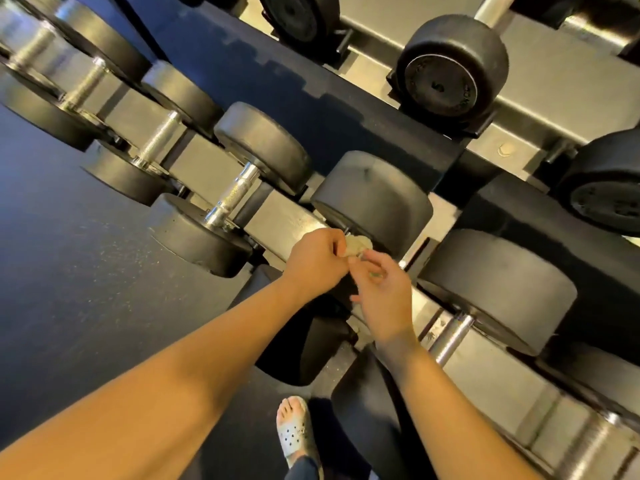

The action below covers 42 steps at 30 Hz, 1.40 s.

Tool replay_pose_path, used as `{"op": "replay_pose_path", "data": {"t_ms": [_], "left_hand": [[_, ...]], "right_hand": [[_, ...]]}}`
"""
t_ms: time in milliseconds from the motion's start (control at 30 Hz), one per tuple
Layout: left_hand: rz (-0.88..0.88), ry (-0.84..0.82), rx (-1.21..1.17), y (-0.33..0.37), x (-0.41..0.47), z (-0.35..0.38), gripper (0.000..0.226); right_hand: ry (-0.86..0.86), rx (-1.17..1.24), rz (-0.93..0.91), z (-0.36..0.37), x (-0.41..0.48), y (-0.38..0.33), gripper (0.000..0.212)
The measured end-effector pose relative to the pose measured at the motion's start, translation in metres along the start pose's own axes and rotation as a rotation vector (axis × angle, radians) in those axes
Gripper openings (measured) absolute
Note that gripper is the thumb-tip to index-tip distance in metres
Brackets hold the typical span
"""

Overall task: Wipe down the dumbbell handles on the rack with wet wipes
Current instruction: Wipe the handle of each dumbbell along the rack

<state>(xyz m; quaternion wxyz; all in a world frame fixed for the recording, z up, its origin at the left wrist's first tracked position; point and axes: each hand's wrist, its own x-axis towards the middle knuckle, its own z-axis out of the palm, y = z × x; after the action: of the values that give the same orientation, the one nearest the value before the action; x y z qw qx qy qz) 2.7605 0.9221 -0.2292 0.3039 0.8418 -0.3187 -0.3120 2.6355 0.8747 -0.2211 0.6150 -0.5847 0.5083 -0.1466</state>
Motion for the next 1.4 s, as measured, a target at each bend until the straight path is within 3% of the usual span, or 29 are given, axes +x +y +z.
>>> {"op": "replay_pose_path", "data": {"t_ms": [100, 167, 200, 267, 333, 467, 567, 633, 767, 833, 933, 1033, 1133, 1233, 1300, 1400], "left_hand": [[0.104, -0.225, 0.003, -0.001, -0.013, -0.008, 0.009], [0.109, -0.319, 0.034, -0.009, -0.018, -0.017, 0.015], [0.09, -0.272, 0.106, -0.014, -0.021, -0.022, 0.02], [0.034, -0.027, 0.295, -0.031, -0.028, -0.03, 0.027], [-0.056, 0.121, 0.29, -0.046, -0.036, -0.032, 0.023], [-0.185, 0.205, 0.203, -0.049, -0.039, -0.014, 0.015], [-0.161, 0.283, 0.229, -0.048, -0.04, -0.009, 0.017], [-0.155, 0.272, 0.244, -0.049, -0.04, -0.011, 0.019], [-0.161, 0.248, 0.226, -0.049, -0.041, -0.011, 0.025], [-0.165, 0.248, 0.224, -0.048, -0.042, -0.012, 0.03], [-0.168, 0.243, 0.227, -0.046, -0.044, -0.013, 0.032], [-0.181, 0.239, 0.216, -0.042, -0.045, -0.013, 0.029], [-0.186, 0.232, 0.213, -0.039, -0.047, -0.015, 0.026], [-0.18, 0.213, 0.201, -0.036, -0.048, -0.017, 0.027], [-0.176, 0.208, 0.186, -0.034, -0.048, -0.017, 0.027], [-0.176, 0.208, 0.172, -0.034, -0.049, -0.017, 0.026]], "right_hand": [[-0.082, 0.282, 0.195, 0.011, 0.008, 0.002, 0.016], [-0.106, 0.349, 0.252, 0.017, 0.015, 0.0, 0.015], [-0.088, 0.361, 0.297, 0.02, 0.021, 0.002, 0.012], [0.053, 0.386, 0.413, 0.022, 0.041, 0.007, 0.004], [0.135, 0.414, 0.482, 0.023, 0.06, 0.009, 0.007], [0.119, 0.416, 0.417, 0.049, 0.062, 0.008, 0.027], [0.086, 0.198, 0.437, 0.067, 0.045, 0.025, 0.016], [0.059, 0.16, 0.518, 0.062, 0.039, 0.035, 0.025], [-0.03, 0.754, 0.565, 0.047, 0.052, 0.016, 0.038], [-0.019, 0.867, 0.551, 0.05, 0.057, 0.012, 0.037], [0.007, 0.779, 0.56, 0.058, 0.051, 0.024, 0.034], [0.048, 0.712, 0.556, 0.056, 0.05, 0.028, 0.011], [0.068, 0.468, 0.532, 0.051, 0.04, 0.028, 0.016], [-0.03, 0.202, 0.444, 0.049, 0.031, 0.028, 0.025], [0.012, 0.227, 0.467, 0.045, 0.044, 0.02, 0.022], [0.112, 0.434, 0.495, 0.039, 0.067, 0.009, 0.037]]}}
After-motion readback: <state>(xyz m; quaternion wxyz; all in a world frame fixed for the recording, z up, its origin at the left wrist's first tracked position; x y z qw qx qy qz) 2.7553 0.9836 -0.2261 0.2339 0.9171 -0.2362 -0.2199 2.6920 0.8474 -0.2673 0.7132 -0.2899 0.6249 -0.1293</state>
